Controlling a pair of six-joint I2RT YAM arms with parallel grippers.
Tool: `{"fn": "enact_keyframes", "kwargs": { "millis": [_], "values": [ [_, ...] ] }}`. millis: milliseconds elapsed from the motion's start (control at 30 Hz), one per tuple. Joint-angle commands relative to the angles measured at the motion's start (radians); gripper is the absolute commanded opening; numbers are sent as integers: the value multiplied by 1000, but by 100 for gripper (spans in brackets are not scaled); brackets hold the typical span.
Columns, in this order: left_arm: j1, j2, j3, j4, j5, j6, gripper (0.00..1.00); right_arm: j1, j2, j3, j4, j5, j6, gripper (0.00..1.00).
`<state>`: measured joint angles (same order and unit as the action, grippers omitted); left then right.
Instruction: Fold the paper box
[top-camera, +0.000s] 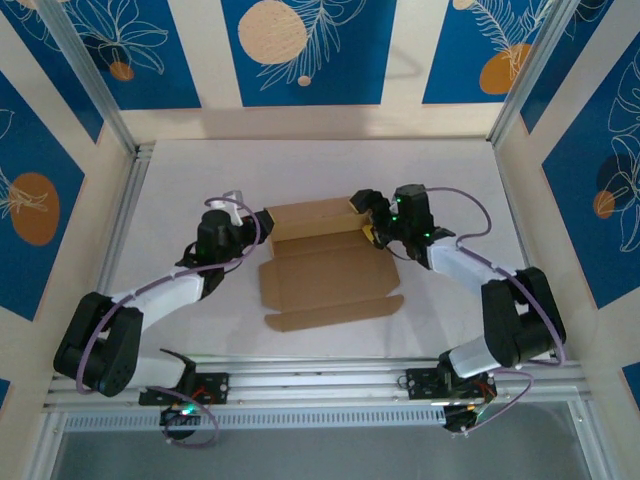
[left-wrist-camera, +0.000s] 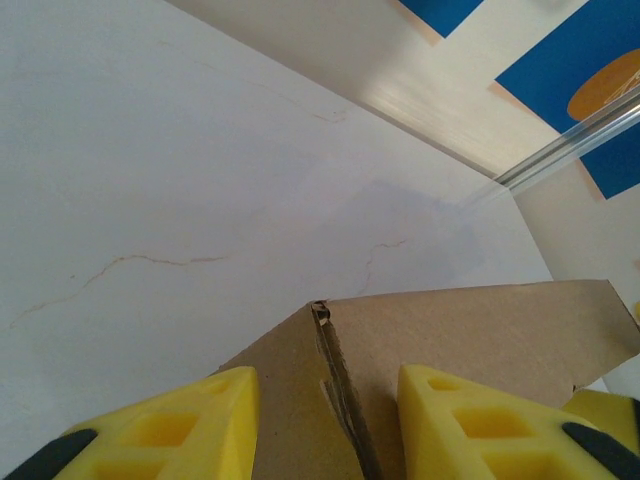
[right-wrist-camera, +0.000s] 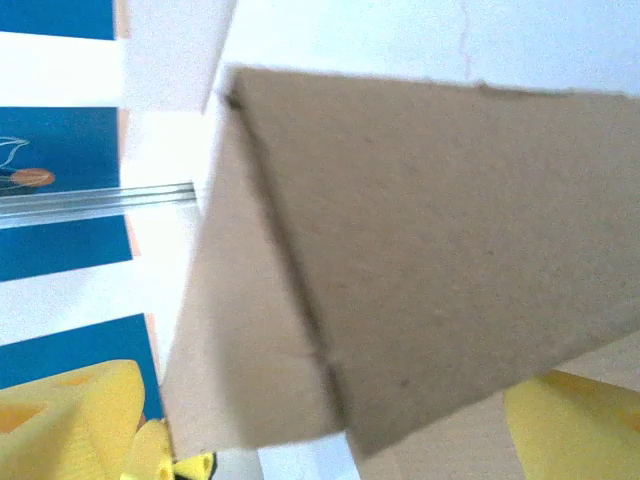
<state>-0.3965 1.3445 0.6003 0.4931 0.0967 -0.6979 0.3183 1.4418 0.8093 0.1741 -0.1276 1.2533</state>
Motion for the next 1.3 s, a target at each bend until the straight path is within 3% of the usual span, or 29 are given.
{"fn": "enact_keyframes", "kwargs": {
  "millis": [0,67,300,533,733,967,1267],
  "values": [
    [5,16,12,-99,-24,20,40,-28,-48,-13,-13,-126,-106,92],
    [5,19,16,-104,-22,25,40,-33,-88,-20,-29,-129,-153,90],
    [5,20,12,-137,-20,31,40,-26,-247,8,-277,136,-250,76],
    [4,46,-43,-108,-9,-25,39,17,-245,70,-352,235,-258,69],
    [4,42,-63,-96,-13,-42,41,67,-162,172,-363,142,-307,63],
    [4,37,-32,-108,-9,-30,44,174,-50,285,-354,96,-277,48],
    [16,-51,65,-154,23,5,66,112,-102,242,-387,124,-291,48]
  ]
}}
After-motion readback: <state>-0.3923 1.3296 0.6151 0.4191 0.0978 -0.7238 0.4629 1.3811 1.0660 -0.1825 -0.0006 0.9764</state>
